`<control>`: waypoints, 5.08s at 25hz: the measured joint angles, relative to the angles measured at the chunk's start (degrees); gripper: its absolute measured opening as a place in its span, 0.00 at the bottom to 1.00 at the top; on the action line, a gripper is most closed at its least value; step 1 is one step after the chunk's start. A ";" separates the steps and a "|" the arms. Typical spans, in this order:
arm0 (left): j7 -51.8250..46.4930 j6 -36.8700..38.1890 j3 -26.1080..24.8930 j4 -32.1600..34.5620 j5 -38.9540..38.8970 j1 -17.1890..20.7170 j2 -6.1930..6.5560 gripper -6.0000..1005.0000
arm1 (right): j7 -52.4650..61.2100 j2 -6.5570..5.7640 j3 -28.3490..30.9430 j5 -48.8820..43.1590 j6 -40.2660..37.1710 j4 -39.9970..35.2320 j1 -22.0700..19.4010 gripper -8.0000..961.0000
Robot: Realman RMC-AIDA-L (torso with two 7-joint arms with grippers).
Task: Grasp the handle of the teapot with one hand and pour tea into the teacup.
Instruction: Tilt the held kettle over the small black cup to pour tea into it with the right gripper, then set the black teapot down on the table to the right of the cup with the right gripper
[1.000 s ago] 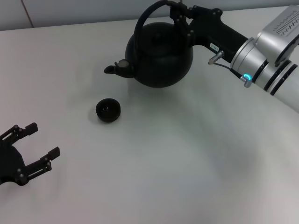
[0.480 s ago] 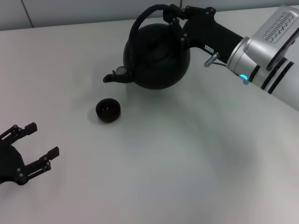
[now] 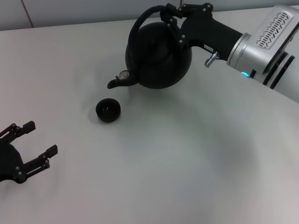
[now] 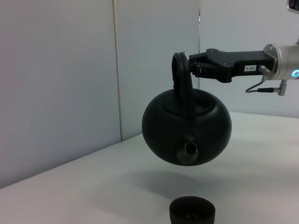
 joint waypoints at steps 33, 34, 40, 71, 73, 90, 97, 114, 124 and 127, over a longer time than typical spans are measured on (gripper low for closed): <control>-0.14 -0.61 -1.81 -0.41 0.00 -0.35 -0.11 0.81 | -5.67 -0.02 -12.95 0.45 0.06 -8.87 2.29 0.10; -0.14 -0.61 -1.81 -0.41 0.00 -0.35 -0.11 0.81 | -5.67 -0.02 -12.95 0.45 0.06 -8.87 2.29 0.10; -0.08 -0.61 -2.12 -0.53 0.00 -0.35 -0.11 0.81 | -7.88 0.03 -14.87 0.58 0.38 -9.43 2.59 0.09; -0.23 -0.58 -2.26 -0.62 -0.13 -0.45 -0.38 0.81 | -13.10 0.19 -17.27 0.63 0.94 -10.35 3.86 0.09; -0.18 -0.63 -2.44 -0.62 -0.24 -0.45 -0.38 0.81 | -13.37 0.23 -17.32 0.63 1.10 -10.35 3.97 0.10; -0.56 -0.61 -2.67 -0.62 -0.89 -0.62 -0.41 0.81 | 1.34 0.07 -17.72 0.66 1.43 -11.88 3.39 0.12; -0.67 -0.61 -2.86 -0.62 -0.88 -1.02 -0.37 0.81 | 16.24 0.07 -17.23 2.77 1.50 -12.67 0.69 0.13; -0.71 -0.71 -2.93 -0.62 -0.95 -2.00 -0.37 0.81 | 27.18 0.30 -17.29 14.95 0.43 -9.92 -7.56 0.16; -0.71 -0.70 -2.88 -0.62 -0.98 -2.12 -0.37 0.81 | 21.83 0.43 -17.09 20.22 -1.22 -7.51 -12.76 0.18; -0.71 -0.69 -2.85 -0.62 -0.98 -2.16 -0.37 0.81 | 18.06 0.45 -17.09 21.47 -1.23 -5.93 -13.43 0.18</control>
